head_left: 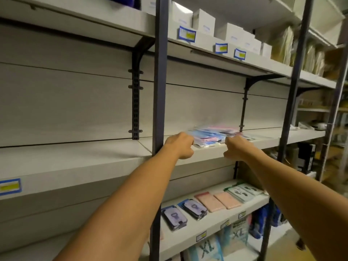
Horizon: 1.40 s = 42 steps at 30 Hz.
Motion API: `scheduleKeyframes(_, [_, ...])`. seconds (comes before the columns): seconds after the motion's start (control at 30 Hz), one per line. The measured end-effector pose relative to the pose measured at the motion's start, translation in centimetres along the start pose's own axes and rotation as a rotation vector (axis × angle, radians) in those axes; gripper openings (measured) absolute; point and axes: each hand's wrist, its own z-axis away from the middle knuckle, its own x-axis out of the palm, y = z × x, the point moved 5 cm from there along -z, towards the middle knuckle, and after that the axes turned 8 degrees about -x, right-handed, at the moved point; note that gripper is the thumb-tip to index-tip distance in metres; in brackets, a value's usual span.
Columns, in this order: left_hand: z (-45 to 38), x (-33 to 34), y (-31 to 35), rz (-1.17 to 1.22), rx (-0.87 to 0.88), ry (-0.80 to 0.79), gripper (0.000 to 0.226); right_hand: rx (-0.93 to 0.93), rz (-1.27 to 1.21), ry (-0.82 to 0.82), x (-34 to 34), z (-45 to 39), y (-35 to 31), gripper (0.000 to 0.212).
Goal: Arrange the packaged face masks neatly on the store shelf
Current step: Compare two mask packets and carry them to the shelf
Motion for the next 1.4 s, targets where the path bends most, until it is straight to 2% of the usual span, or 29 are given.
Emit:
scheduleKeyframes(0.3, [-9.3,3.3,-0.4,-0.041,-0.141,-0.027,0.035,-0.036,-0.003,0.041,2.3,-7.6,6.5,0.02])
scheduleKeyframes(0.57, [-14.5,6.7,1.2,-0.066,-0.191,-0.057,0.031,-0.041,-0.025,0.043,5.1,-12.2,12.1,0.019])
scheduleKeyframes(0.73, [-17.3,7.9,2.6,-0.046,-0.246,-0.051,0.026,-0.047,-0.09,0.131,6.2,-15.9,15.0,0.036])
scheduleKeyframes(0.9, [-19.8,8.6,4.2,-0.005,-0.331,-0.047,0.016,-0.116,-0.11,0.198,6.4,-20.2,18.0,0.029])
scheduleKeyframes(1.07, [-22.9,8.6,5.8,0.085,-0.439,0.008,0.017,-0.143,-0.154,0.283,5.6,-25.1,20.6,0.027])
scheduleKeyframes(1.17, [-24.6,8.6,7.0,0.137,-0.509,0.023,0.016,-0.167,-0.211,0.248,5.2,-28.0,21.7,0.032])
scheduleKeyframes(1.33, [-26.3,9.4,8.1,0.215,-0.657,0.045,0.011,-0.208,-0.244,0.087,6.0,-31.7,21.8,0.054])
scheduleKeyframes(1.4, [-27.0,10.0,8.0,0.27,-0.713,0.008,0.02,-0.218,-0.272,0.021,6.4,-32.7,21.4,0.057])
